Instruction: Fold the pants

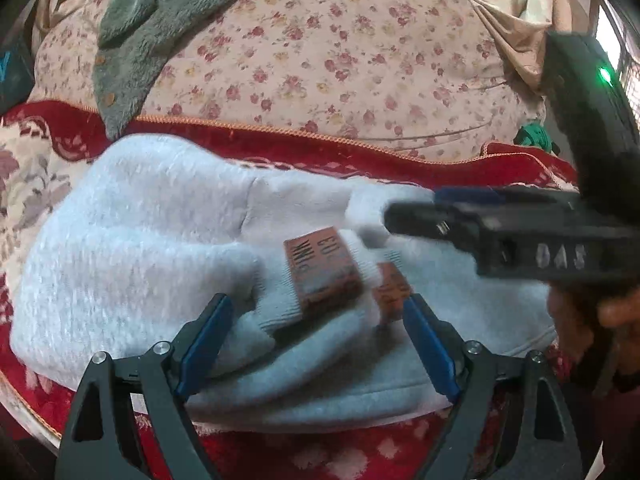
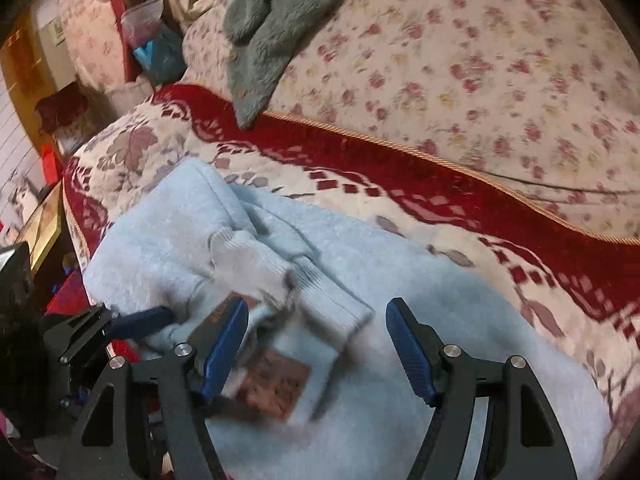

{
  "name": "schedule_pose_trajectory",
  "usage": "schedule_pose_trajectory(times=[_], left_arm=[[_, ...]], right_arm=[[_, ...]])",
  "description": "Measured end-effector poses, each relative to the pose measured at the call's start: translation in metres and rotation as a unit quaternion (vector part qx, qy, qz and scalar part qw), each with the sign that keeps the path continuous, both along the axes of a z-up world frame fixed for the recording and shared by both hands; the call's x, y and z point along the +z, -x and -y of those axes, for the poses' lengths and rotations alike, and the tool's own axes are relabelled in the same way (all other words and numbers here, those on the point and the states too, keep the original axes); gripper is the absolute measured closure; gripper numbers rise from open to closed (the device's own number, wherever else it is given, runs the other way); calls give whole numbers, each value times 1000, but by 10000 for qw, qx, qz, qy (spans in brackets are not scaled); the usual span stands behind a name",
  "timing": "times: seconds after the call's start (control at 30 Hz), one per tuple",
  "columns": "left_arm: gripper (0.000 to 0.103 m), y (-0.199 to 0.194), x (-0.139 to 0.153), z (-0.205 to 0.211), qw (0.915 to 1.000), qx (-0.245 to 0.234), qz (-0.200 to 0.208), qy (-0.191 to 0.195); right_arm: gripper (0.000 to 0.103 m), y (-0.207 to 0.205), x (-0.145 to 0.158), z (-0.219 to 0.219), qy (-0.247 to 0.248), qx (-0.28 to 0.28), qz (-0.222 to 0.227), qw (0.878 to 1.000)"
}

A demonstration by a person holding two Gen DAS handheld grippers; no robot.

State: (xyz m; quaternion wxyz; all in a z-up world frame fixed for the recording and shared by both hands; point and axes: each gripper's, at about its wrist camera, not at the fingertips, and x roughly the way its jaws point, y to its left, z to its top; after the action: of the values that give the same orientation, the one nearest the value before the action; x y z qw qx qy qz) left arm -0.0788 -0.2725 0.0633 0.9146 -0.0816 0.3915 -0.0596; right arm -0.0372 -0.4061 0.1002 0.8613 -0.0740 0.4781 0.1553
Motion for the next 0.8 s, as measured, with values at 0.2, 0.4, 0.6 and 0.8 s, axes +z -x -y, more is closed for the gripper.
schedule_pose_trajectory(times=[0.2, 0.4, 0.6, 0.8], left_arm=[[17, -3, 11, 25, 9997, -161, 122, -158], [17, -9, 15, 61, 9981, -536, 198, -218], [16, -19, 20, 96, 9944, -985, 277, -257], [12, -41, 16, 138, 9852, -1666, 168, -360]], right_arm=[[27, 33, 11, 45, -108, -630, 71, 9979], [18, 72, 24, 104, -702, -1310, -93, 9889], [13, 128, 20, 132, -994, -1391, -350, 9847], [12, 165, -5, 160, -1308, -1810, -539, 9733]])
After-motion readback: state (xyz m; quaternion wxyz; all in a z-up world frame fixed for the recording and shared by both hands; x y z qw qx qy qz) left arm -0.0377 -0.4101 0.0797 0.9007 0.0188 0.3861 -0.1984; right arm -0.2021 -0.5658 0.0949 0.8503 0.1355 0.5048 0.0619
